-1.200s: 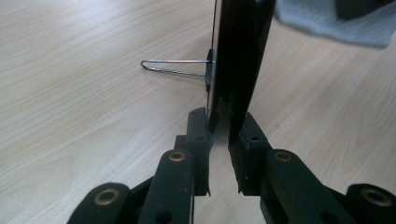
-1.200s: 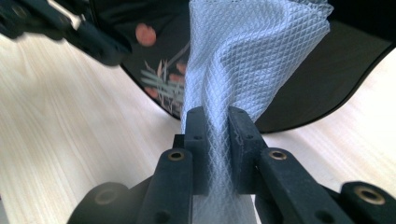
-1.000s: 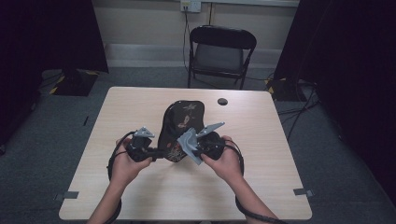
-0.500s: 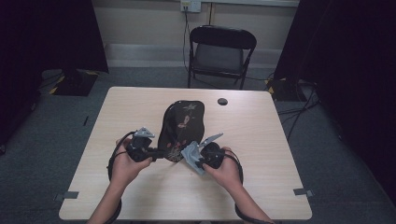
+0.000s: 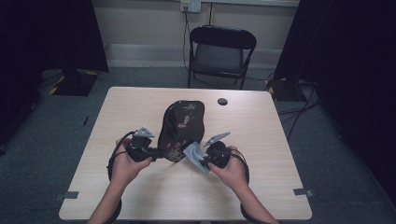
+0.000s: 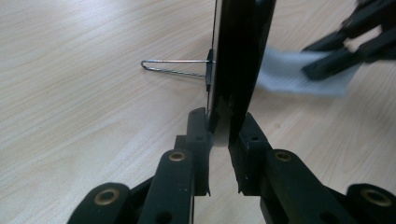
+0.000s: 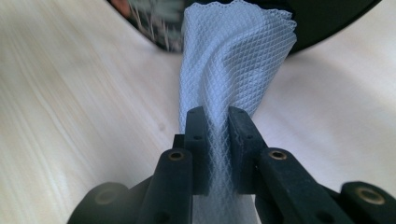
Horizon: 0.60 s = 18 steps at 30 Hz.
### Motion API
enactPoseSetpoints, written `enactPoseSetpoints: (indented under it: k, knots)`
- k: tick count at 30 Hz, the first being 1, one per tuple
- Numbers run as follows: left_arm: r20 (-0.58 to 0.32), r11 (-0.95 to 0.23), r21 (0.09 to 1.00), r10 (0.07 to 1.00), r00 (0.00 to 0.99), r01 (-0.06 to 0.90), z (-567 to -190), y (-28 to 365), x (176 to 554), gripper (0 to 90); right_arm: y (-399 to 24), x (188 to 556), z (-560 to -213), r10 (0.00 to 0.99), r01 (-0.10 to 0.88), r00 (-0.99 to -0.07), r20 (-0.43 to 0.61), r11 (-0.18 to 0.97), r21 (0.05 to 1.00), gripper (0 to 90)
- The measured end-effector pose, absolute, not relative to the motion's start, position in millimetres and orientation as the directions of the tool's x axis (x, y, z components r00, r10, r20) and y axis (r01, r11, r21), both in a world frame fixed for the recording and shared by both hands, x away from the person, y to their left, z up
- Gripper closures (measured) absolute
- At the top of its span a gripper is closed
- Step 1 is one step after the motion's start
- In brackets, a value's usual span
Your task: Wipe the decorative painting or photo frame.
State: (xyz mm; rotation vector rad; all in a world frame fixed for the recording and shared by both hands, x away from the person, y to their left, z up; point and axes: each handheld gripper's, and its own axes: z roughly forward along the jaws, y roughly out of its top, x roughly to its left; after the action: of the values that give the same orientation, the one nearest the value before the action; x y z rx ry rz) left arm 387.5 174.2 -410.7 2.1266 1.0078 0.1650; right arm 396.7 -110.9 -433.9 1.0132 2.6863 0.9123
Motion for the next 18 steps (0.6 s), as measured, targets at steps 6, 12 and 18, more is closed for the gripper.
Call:
enactPoseSetpoints:
  k: [6,12,18]
  knots:
    - [-0.192,-0.395,0.687,0.711,0.677,0.610,-410.8,174.2,387.5,78.6,-115.5,398.8,-382.3,0.634,0.506,-0.772,0.035,0.582,0.636,79.9]
    - [-0.193,-0.389,0.689,0.714,0.673,0.611,-411.1,173.9,387.5,78.7,-121.3,401.4,-337.5,0.641,0.465,-0.767,-0.012,0.569,0.678,79.9]
    - [-0.200,-0.382,0.690,0.715,0.670,0.614,-411.7,173.0,389.1,78.7,-119.4,405.9,-299.9,0.646,0.428,-0.763,-0.039,0.549,0.718,80.0]
